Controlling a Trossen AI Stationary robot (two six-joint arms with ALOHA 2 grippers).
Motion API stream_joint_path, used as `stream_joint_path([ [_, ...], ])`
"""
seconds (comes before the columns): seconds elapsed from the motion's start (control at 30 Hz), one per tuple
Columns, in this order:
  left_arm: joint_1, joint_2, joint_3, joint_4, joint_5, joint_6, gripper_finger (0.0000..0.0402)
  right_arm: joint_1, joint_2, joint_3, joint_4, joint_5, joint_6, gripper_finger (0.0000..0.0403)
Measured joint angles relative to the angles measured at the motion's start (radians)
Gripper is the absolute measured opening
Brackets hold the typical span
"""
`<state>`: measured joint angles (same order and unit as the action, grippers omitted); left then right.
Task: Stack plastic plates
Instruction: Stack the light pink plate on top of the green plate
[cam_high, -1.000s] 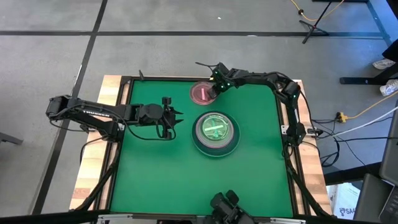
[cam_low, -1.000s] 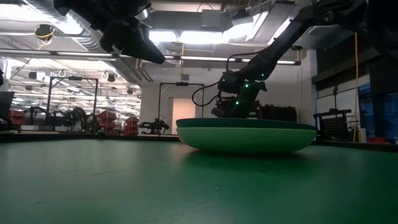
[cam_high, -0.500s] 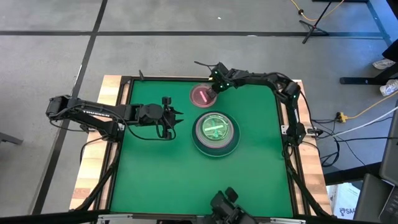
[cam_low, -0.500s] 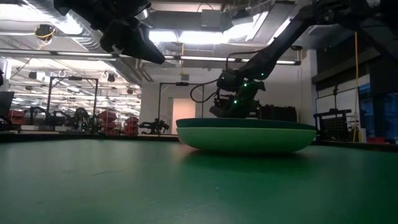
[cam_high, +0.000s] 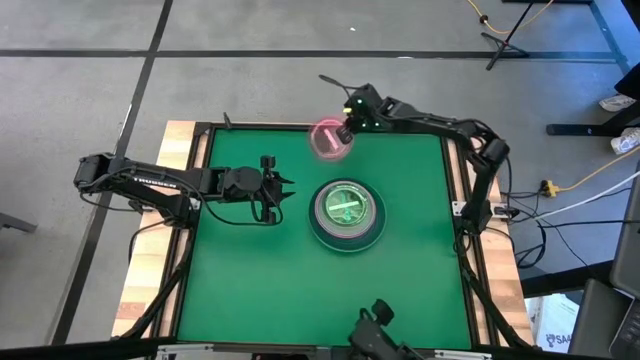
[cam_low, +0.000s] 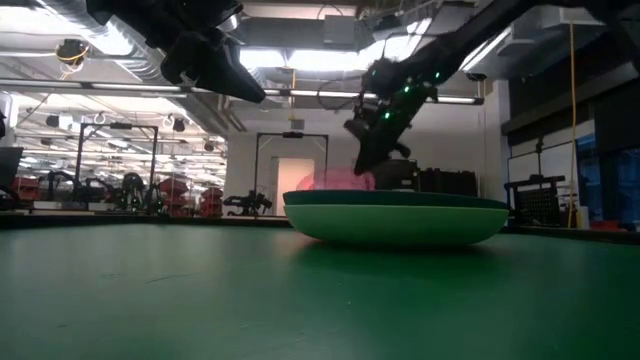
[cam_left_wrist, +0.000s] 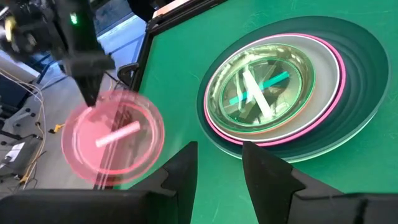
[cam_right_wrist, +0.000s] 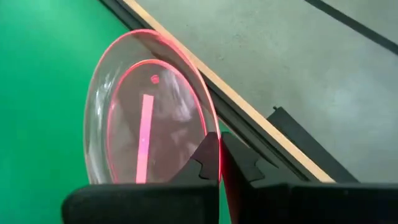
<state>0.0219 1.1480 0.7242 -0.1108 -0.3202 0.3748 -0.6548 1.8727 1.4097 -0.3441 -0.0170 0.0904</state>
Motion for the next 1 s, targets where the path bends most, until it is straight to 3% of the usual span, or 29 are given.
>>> stream_joint_path([
  [0.4, 0.0, 0.0, 0.0, 0.0, 0.0, 0.001, 0.0121, 0.034, -0.199, 0.0, -0.286, -0.077, -0.114, 0.0001],
  [0.67, 0.0, 0.0, 0.0, 0.0, 0.0, 0.0, 0.0121, 0.131, -0.228, -0.002, -0.459, -0.185, -0.157, 0.0001],
  [0.83, 0.0, 0.0, 0.0, 0.0, 0.0, 0.0, 0.0121, 0.207, -0.228, -0.081, -0.449, -0.186, -0.167, 0.0001],
  [1.0, 0.0, 0.0, 0.0, 0.0, 0.0, 0.0, 0.0121, 0.265, -0.228, -0.187, -0.331, -0.186, -0.15, 0.0001],
])
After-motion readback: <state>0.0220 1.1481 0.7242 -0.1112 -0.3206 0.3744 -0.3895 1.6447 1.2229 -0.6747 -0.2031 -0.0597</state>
